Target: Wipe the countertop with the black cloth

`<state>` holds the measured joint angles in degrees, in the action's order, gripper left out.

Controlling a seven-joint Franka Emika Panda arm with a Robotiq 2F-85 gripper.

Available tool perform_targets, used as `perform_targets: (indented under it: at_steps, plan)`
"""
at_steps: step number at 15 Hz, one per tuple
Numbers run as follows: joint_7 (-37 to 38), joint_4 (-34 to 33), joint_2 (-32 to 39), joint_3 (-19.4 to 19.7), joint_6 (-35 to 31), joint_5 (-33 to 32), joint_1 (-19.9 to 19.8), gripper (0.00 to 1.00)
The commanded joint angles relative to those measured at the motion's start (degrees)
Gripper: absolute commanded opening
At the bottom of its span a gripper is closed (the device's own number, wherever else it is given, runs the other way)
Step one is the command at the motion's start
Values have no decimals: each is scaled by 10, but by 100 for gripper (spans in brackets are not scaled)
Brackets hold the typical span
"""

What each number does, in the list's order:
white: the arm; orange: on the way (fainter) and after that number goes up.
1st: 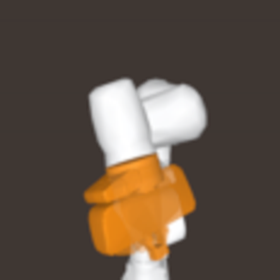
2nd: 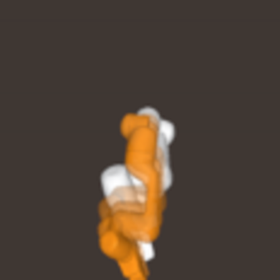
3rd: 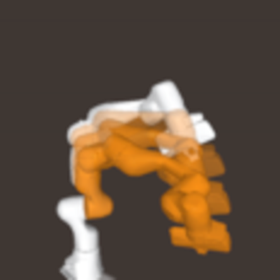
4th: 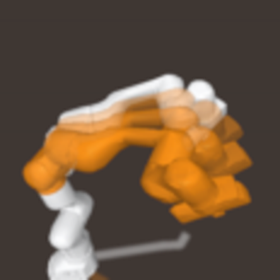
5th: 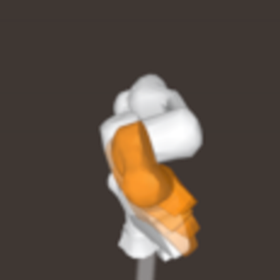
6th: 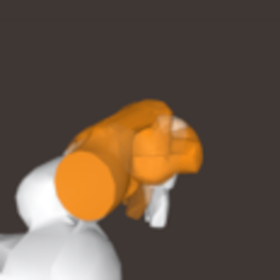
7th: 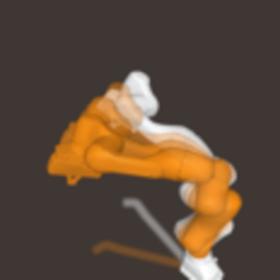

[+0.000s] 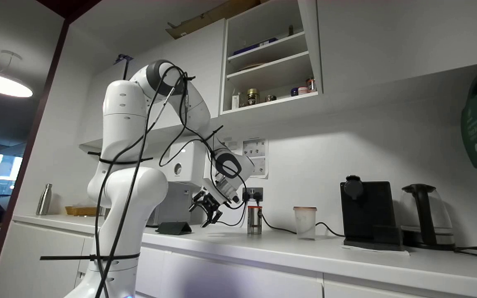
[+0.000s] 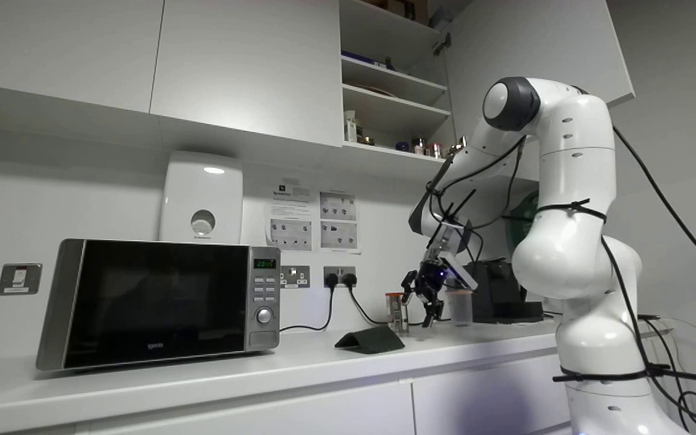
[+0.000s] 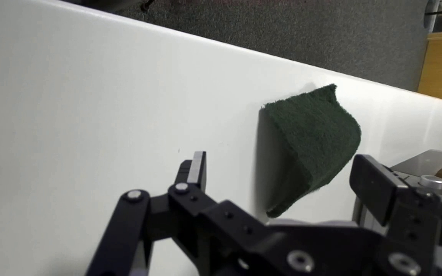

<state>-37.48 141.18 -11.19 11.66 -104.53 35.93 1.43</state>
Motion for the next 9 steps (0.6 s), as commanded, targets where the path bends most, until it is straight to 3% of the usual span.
perform_targets:
  at_steps: [1,9]
  plan:
    - [-17,-19,33,-24,18,24,-6,100]
    - [-14,-39,61,-65,21,41,-3,100]
